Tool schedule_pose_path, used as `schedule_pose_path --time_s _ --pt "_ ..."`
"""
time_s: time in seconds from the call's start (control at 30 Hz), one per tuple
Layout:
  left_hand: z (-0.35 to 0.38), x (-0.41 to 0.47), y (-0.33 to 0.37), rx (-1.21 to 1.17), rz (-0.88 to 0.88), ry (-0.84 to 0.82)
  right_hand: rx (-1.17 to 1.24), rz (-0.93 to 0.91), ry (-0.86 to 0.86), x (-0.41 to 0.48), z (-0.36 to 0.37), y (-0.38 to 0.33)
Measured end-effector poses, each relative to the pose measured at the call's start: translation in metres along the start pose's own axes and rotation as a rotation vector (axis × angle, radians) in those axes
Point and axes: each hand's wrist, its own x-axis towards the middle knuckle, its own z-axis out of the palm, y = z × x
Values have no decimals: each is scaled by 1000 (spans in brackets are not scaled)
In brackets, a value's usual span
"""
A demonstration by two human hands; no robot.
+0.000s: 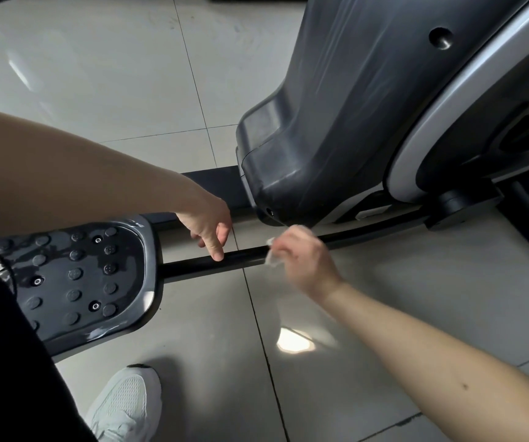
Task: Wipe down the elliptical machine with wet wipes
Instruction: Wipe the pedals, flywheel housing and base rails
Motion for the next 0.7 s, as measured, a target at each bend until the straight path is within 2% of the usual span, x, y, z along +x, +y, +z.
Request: schedule_pose_path --time_s 0.07,0.13,0.2,0.27,0.33,0.5,0.6,0.7 --pt "0 1 0 -24 -6 -4 -3 227 45 -8 -13 20" --pt "0 2 0 -38 -12 -8 -49 303 118 -9 -6 17" --pt "-1 3 1 -44 -20 -15 -25 212 149 -1 16 -7" --pt "-3 4 2 -39 -26 -17 -45 24 79 6 44 -38" --pt "-3 4 3 -34 -28 -24 -45 -60 58 7 56 -54" --pt "-7 -2 -1 -17 -55 -67 -222 -144 167 -7 16 0" --pt "-6 -6 -10 17 -82 -61 -256 -167 82 -14 -4 25" --pt "-1 -11 -18 124 -101 16 -226 -252 61 -6 3 22"
